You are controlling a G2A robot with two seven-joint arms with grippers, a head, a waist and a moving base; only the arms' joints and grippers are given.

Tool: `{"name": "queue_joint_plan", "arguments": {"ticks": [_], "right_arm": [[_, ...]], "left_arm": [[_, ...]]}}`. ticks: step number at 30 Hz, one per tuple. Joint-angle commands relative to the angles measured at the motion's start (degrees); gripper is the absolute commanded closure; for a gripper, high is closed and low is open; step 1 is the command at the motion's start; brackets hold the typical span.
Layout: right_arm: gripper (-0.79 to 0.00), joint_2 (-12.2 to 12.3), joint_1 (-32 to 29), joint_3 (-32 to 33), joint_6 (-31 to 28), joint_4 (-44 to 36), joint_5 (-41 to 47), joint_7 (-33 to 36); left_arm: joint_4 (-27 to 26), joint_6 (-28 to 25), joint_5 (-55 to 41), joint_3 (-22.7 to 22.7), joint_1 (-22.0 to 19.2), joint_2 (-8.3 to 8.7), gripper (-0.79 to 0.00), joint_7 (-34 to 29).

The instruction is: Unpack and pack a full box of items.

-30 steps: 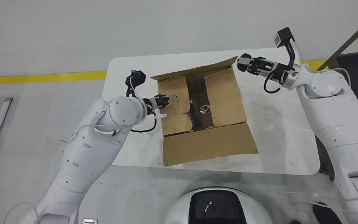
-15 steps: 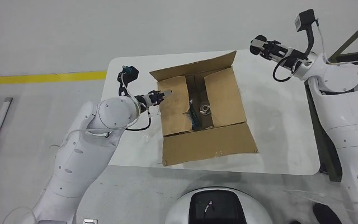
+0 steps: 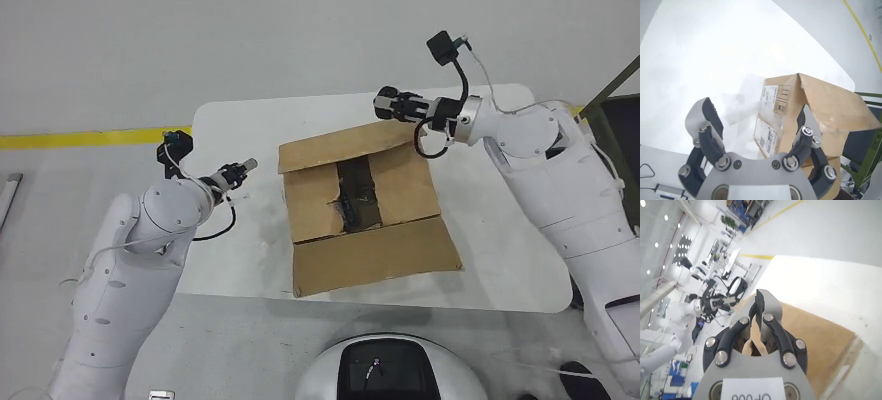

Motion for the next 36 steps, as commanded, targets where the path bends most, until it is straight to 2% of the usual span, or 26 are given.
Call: {"name": "queue_joint_plan", "arguments": {"ticks": [1, 6, 13, 27, 28, 30, 33, 36], "right_arm": [[0.000, 0.28, -1.09, 0.17, -0.21, -0.89, 0.22, 2.59], [0.000, 1.26, -5.16, 0.76, -1.30, -4.16, -1.62, 6.41], [0.000, 1.89, -10.01, 2.26, -0.95, -6.46, -0.73, 3.71], [0.000, 2.26, -13.13, 3.34, -0.06, -9.22, 0.88, -0.05], [0.000, 2.28, -13.12, 3.28, -0.07, -9.23, 0.78, 0.01], [0.000, 2.32, -13.14, 3.37, -0.10, -9.23, 0.93, 0.00], [0.000, 2.44, -13.35, 3.73, -0.11, -9.25, 1.29, 0.05], [0.000, 2.54, -13.62, 3.95, 0.00, -9.41, 1.62, 0.11]], "left_arm": [[0.19, 1.06, 1.13, -1.44, 1.57, 0.55, -0.785, -0.90], [-0.03, 2.27, 3.77, -4.02, 5.63, 1.78, -0.785, -3.53], [-1.57, -0.14, 3.85, -4.87, 9.55, 2.46, -0.785, -6.25], [-1.73, -0.81, 4.22, -4.79, 9.73, 2.54, -0.785, -6.79], [-1.94, -1.27, 4.33, -4.74, 9.85, 2.54, -0.785, -6.36], [-4.64, -5.81, 6.55, -4.30, 10.90, 2.64, -0.785, -3.23], [-9.49, -10.71, 15.95, -3.74, 13.89, 3.40, -0.785, 0.82], [-14.08, -14.67, 24.32, -4.13, 18.02, 4.31, -0.785, 2.25]]}}
